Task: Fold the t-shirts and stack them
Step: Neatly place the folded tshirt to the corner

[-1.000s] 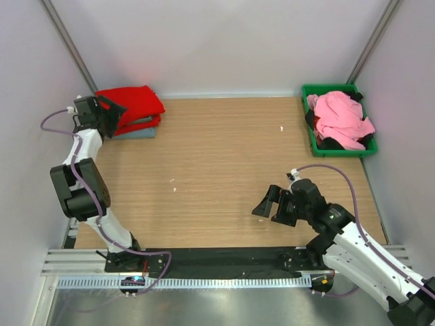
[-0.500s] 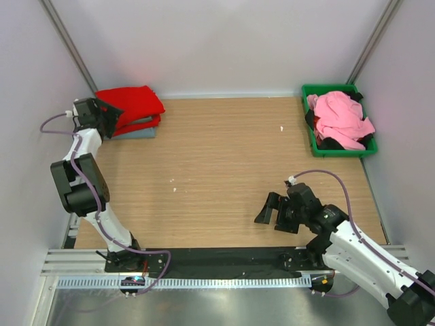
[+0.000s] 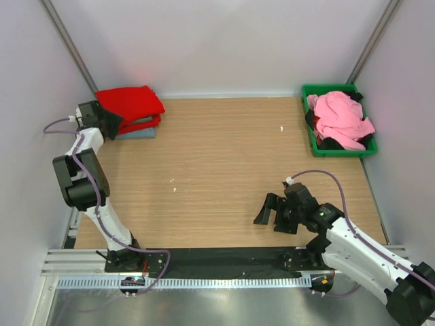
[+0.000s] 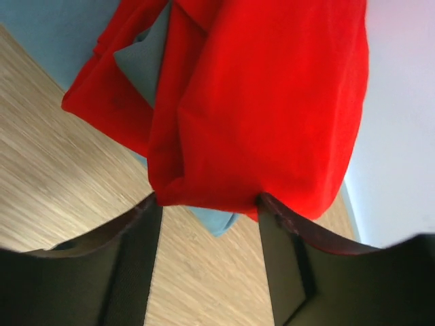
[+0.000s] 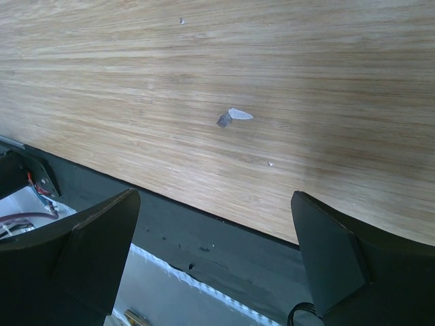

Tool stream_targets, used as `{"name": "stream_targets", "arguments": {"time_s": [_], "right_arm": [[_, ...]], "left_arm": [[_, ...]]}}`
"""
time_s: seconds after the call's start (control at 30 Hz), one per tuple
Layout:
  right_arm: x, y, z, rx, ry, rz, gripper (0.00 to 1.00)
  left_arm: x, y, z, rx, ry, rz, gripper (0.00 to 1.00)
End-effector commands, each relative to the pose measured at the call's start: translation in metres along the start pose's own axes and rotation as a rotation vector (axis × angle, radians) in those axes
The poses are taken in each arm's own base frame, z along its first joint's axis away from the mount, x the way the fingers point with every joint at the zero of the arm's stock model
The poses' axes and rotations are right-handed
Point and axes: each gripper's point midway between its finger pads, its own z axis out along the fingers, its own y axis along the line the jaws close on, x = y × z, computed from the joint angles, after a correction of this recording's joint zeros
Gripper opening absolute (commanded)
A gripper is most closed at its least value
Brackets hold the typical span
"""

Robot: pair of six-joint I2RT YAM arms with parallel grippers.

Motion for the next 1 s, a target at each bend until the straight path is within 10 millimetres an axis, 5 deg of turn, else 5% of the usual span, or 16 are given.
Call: {"name": "stream_targets", "arguments": {"time_s": [0.0, 0.1, 0.27, 0.53, 0.8, 0.97], "right_arm": [[-0.006, 0.010, 0.000, -0.038, -0.017, -0.028, 1.00], [-0.005, 0.008, 0.001, -0.031, -0.013, -0.023, 1.00], [-0.006, 0.009, 0.002, -0.032, -0.017, -0.023, 1.00], [-0.004, 0.006, 0.004, -0.020, -0.006, -0.028, 1.00], [-0.003, 0.004, 0.004, -0.019, -0.007, -0.031, 1.00], [-0.005, 0.006, 0.004, -0.027, -0.011, -0.029, 1.00]], "left_arm": [[-0.015, -0.011, 0.005, 0.006, -0.039, 0.017, 0.54], [-0.024, -0.018, 0.007, 0.004, -0.054, 0.029, 0.39], [-0.030, -0.015, 0.012, -0.030, -0.059, 0.060, 0.00], [-0.055, -0.021, 0.010, -0.050, -0.097, 0.215, 0.00], [-0.068, 0.014, 0.023, -0.159, -0.087, 0.304, 0.00], [-0.051, 0.035, 0.027, -0.193, -0.011, 0.283, 0.40]]}}
